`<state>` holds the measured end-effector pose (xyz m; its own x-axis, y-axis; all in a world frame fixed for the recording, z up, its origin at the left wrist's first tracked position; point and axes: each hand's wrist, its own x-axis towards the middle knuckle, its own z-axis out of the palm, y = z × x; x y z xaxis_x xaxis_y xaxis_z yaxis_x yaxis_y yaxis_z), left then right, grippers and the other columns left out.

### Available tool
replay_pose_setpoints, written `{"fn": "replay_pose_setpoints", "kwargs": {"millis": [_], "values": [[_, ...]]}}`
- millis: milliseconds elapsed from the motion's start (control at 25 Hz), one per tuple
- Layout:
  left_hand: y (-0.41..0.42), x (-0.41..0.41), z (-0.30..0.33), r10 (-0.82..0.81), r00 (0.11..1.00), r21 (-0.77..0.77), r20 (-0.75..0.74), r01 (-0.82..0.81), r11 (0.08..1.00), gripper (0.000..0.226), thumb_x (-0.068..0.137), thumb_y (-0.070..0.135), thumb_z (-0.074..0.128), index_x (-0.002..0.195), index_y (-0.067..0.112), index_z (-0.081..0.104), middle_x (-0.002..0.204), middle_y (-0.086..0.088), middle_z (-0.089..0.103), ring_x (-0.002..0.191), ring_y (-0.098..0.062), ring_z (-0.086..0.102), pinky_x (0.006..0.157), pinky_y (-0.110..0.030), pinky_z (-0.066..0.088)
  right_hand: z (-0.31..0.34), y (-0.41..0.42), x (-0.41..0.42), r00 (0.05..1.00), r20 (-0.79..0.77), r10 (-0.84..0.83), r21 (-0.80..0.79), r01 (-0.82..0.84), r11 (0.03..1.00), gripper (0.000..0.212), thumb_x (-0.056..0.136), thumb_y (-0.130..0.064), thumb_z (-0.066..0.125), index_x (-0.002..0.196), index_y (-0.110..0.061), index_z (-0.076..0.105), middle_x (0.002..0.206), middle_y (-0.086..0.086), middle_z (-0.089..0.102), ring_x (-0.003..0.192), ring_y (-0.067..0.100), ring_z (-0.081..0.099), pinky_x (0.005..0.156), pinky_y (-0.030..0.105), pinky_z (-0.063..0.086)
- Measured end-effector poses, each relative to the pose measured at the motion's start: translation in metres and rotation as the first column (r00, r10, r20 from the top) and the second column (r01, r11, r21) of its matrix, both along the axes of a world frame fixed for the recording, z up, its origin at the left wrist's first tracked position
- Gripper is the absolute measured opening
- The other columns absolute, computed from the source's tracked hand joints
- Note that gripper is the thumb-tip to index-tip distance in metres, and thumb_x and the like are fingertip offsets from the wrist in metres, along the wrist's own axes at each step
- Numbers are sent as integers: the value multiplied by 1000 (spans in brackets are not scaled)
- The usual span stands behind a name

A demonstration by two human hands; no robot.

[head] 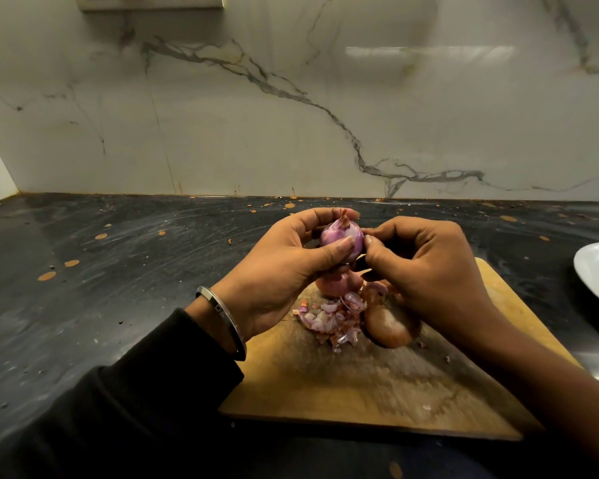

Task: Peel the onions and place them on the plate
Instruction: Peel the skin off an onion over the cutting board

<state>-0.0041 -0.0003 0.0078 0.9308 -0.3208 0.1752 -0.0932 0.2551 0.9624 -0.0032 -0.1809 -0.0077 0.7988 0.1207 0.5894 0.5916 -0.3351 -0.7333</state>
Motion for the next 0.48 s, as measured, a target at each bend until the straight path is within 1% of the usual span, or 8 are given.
{"fn": "replay_pose_setpoints", "kwargs": {"millis": [80, 200, 280, 360, 480], "values": [[-1, -1, 0, 0, 1000, 11, -1, 0, 1000, 46, 71, 10, 67, 117, 9, 63, 126, -19, 63, 94, -18, 68, 77, -25, 59, -1, 0, 0, 999, 16, -29, -25, 30, 999, 9, 90, -12, 66, 89, -11, 76, 75, 1, 75, 71, 17, 74, 67, 44, 62], [0, 0, 1, 0, 1000, 38, 10, -1, 999, 47, 70, 11, 68, 117, 10, 63, 125, -18, 63, 95, -20, 67, 79, -28, 58, 0, 1, 0, 998, 35, -58, -45, 59, 997, 11, 89, -16, 65, 87, -11, 75, 75, 2, 74, 72, 22, 73, 65, 47, 60], [0, -1, 0, -5, 1000, 40, 4, 4, 999, 46, 71, 11, 68, 117, 10, 63, 124, -16, 64, 95, -19, 67, 78, -28, 59, 0, 2, 0, 997, 35, -68, -52, 70, 996, 10, 88, -15, 66, 86, -11, 75, 74, 3, 74, 72, 24, 73, 65, 49, 60], [0, 1, -1, -15, 1000, 33, 3, 15, 999, 44, 72, 10, 68, 115, 11, 64, 120, -15, 66, 92, -18, 68, 73, -25, 60, -1, 1, 1, 996, 33, -86, -53, 88, 995, 9, 88, -14, 67, 85, -11, 75, 73, 4, 73, 70, 25, 72, 64, 50, 59], [2, 3, -3, -22, 1000, 41, 11, 22, 999, 43, 73, 11, 67, 116, 11, 65, 115, -13, 69, 92, -16, 68, 76, -25, 59, -1, 1, 0, 993, 23, -114, -46, 115, 992, 9, 88, -9, 68, 82, -11, 73, 70, 5, 73, 67, 20, 73, 63, 49, 58]]}}
